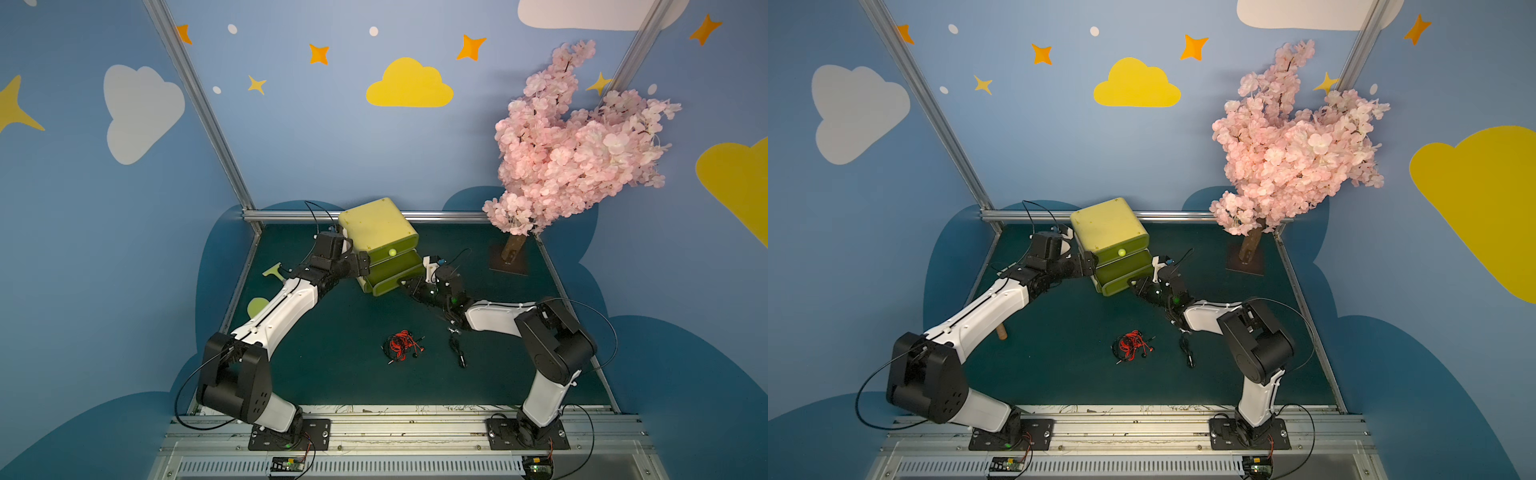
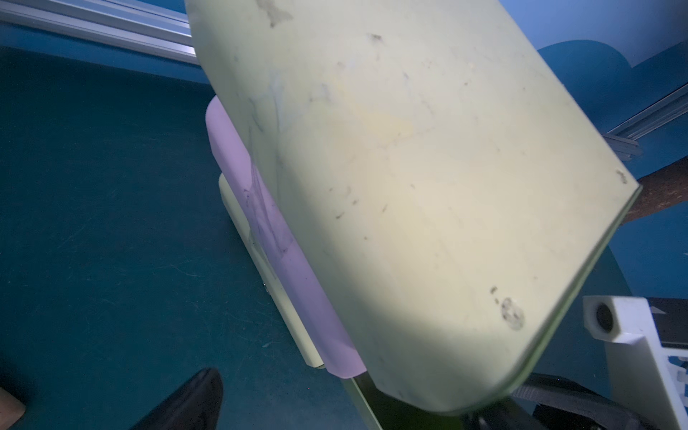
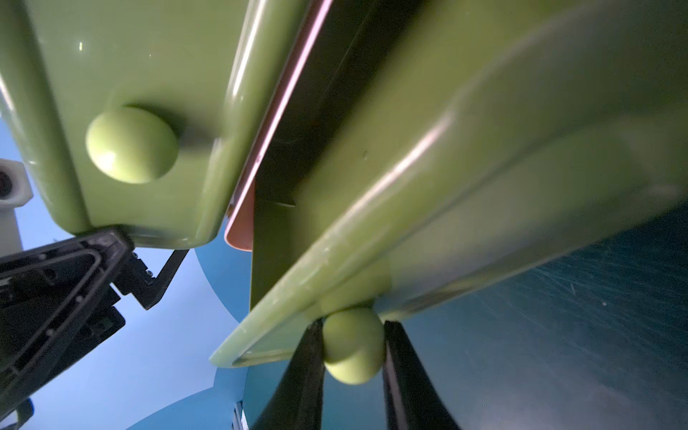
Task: Place the wired earphones into the drawer by color
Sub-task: Open the drawer in the storage box.
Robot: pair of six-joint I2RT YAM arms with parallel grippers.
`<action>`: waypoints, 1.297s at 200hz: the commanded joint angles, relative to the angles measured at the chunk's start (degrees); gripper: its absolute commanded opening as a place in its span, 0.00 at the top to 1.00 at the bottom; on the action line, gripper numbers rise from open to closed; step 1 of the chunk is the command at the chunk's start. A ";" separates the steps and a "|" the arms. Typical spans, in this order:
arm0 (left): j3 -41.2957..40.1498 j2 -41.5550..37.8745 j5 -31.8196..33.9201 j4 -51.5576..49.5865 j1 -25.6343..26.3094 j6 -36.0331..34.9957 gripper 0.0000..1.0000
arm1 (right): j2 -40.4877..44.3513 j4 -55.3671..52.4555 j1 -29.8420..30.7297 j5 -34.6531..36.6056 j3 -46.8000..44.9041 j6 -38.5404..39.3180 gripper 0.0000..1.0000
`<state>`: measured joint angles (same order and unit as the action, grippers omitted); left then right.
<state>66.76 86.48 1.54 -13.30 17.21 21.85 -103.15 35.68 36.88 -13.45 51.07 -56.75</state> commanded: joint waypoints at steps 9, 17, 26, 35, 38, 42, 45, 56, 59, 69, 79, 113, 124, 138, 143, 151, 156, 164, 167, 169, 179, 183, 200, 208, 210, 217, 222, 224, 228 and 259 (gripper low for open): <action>1.62 0.53 2.24 0.22 -0.43 0.62 0.00 | 3.10 -0.39 -0.76 0.71 -2.61 1.01 0.76; 1.58 0.53 2.24 0.14 -0.43 0.57 0.00 | 3.53 -0.36 -0.76 0.78 -3.19 1.11 0.76; 1.53 0.53 2.24 0.12 -0.43 0.62 0.00 | 4.04 -0.36 -0.76 0.78 -3.83 1.20 0.76; 1.53 0.53 2.23 0.17 -0.43 0.59 0.00 | 4.50 -0.41 -0.78 0.72 -4.43 1.22 0.76; 1.61 0.53 2.24 0.06 -0.43 0.61 0.00 | 4.66 -0.40 -0.76 0.78 -4.60 1.23 0.76; 1.53 0.47 2.24 0.04 -0.43 0.56 0.00 | 4.90 -0.35 -0.72 0.80 -4.97 1.25 0.76; 1.56 0.45 2.24 0.07 -0.43 0.60 0.00 | 5.04 -0.39 -0.68 0.80 -5.20 1.29 0.76; 1.53 0.37 2.24 0.01 -0.43 0.56 0.00 | 5.56 -0.35 -0.67 0.71 -5.87 1.29 0.76; 1.53 0.36 2.24 -0.04 -0.44 0.53 0.00 | 5.71 -0.35 -0.63 0.67 -6.08 1.34 0.76; 1.53 0.31 2.30 0.00 -0.43 0.54 0.00 | 6.24 -0.35 -0.54 0.54 -6.66 1.34 0.76; 1.53 0.25 2.24 -0.09 -0.43 0.48 0.00 | 6.79 -0.79 -0.41 0.53 -7.14 1.54 0.76; 1.46 0.18 2.24 -0.10 -0.42 0.68 0.00 | 8.73 -4.76 -0.32 -0.81 -7.16 3.49 0.76; 1.45 0.18 2.24 -0.20 -0.47 0.73 0.00 | 9.10 -6.17 -0.32 -1.20 -6.88 4.06 0.76; 1.35 0.10 2.24 -0.23 -0.47 0.66 0.00 | 9.37 -6.32 -0.23 -1.09 -7.17 4.29 0.76; 1.35 0.10 2.24 -0.31 -0.43 0.78 0.00 | 9.37 -6.46 -0.28 -1.05 -7.13 4.43 0.76; 1.36 0.09 2.24 -0.25 -0.43 0.79 0.00 | 9.33 -6.33 -0.37 -1.05 -7.14 4.46 0.75; 1.36 0.10 2.16 -0.32 -0.43 0.75 0.00 | 9.29 -6.34 -0.37 -1.13 -7.11 4.50 0.75; 1.31 0.01 2.16 -0.41 -0.43 0.84 0.00 | 9.24 -6.32 -0.41 -1.29 -6.98 4.54 0.74; 1.29 0.01 2.10 -0.43 -0.43 0.91 0.00 | 9.13 -6.31 -0.41 -1.38 -6.97 4.54 0.73; 1.34 0.01 2.07 -0.42 -0.43 0.89 0.00 | 9.12 -6.26 -0.41 -1.39 -6.89 4.52 0.73; 1.21 -0.15 2.02 -0.54 -0.43 0.89 0.00 | 8.90 -6.37 -0.53 -1.57 -6.72 4.57 0.72; 1.18 -0.21 1.98 -0.55 -0.44 0.95 0.00 | 8.85 -6.31 -0.50 -1.66 -6.66 4.55 0.72; 1.05 -0.59 1.72 -0.84 -0.43 1.11 0.00 | 8.73 -6.33 -0.73 -1.84 -6.55 4.56 0.64; 1.00 -0.90 1.42 -0.96 -0.43 1.27 0.00 | 8.76 -6.36 -0.84 -1.97 -6.53 4.70 0.60; 0.96 -0.99 1.37 -0.96 -0.43 1.27 0.00 | 8.87 -6.47 -0.85 -2.00 -6.54 4.65 0.58; 0.70 -1.24 1.19 -0.92 -0.43 1.47 0.00 | 8.93 -6.54 -1.01 -2.02 -6.60 4.63 0.54; 0.53 -1.59 1.03 -0.94 -0.43 1.55 0.00 | 9.10 -6.67 -1.10 -1.94 -6.75 4.71 0.52; 0.49 -1.71 1.01 -0.89 -0.45 1.60 0.00 | 9.17 -6.81 -1.11 -1.93 -6.72 4.78 0.51; 0.39 -2.02 0.88 -0.90 -0.49 1.66 0.00 | 9.35 -7.03 -1.16 -1.88 -6.73 4.87 0.49; -1.22 -4.81 -0.02 -1.41 -0.51 2.89 0.00 | 11.39 -10.05 -1.72 -1.36 -7.17 6.57 0.32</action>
<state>66.52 85.19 1.67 -14.17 17.15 23.38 -95.22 28.29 35.66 -15.42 44.40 -52.01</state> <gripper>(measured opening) 0.998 0.637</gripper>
